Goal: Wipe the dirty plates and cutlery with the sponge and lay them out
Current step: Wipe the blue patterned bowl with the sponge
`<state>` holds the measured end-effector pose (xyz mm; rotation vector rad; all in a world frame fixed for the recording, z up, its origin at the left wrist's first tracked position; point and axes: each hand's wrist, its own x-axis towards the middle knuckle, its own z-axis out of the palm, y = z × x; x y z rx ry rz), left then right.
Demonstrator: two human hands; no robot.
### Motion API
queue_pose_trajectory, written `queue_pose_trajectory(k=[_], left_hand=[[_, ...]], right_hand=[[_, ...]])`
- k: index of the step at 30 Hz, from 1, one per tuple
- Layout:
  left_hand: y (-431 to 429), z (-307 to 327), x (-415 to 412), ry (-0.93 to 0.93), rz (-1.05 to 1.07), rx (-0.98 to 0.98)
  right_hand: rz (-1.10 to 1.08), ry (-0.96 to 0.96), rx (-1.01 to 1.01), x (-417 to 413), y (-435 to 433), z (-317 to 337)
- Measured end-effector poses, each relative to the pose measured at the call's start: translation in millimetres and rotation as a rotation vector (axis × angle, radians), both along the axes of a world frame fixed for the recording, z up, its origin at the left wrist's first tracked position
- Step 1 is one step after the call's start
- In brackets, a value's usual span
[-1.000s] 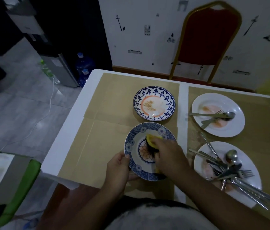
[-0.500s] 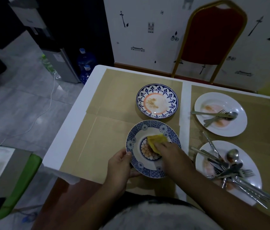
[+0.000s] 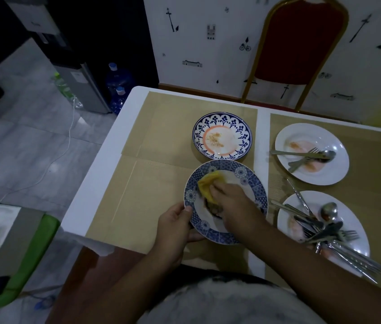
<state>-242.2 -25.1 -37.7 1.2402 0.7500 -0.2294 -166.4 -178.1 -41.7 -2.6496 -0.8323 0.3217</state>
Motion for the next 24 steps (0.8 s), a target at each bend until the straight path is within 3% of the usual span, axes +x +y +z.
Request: queue_pose_trajectory(k=[9, 14, 17, 20, 24], left_hand=[[13, -1, 0, 0.002, 0.039, 0.004], [16, 5, 4, -0.040, 0.023, 0.025], [7, 8, 4, -0.042, -0.018, 0.012], [4, 9, 7, -0.045, -0.007, -0.023], [20, 9, 12, -0.032, 0.092, -0.050]], right_hand=[[0.179, 0.186, -0.182, -22, -15, 21], [-0.028, 0.101, -0.284, -6, -17, 29], [-0.124, 0.056, -0.231, 8, 0, 30], [0.053, 0.006, -0.159, 3, 13, 28], [0.240, 0.003, -0.295, -12, 5, 32]])
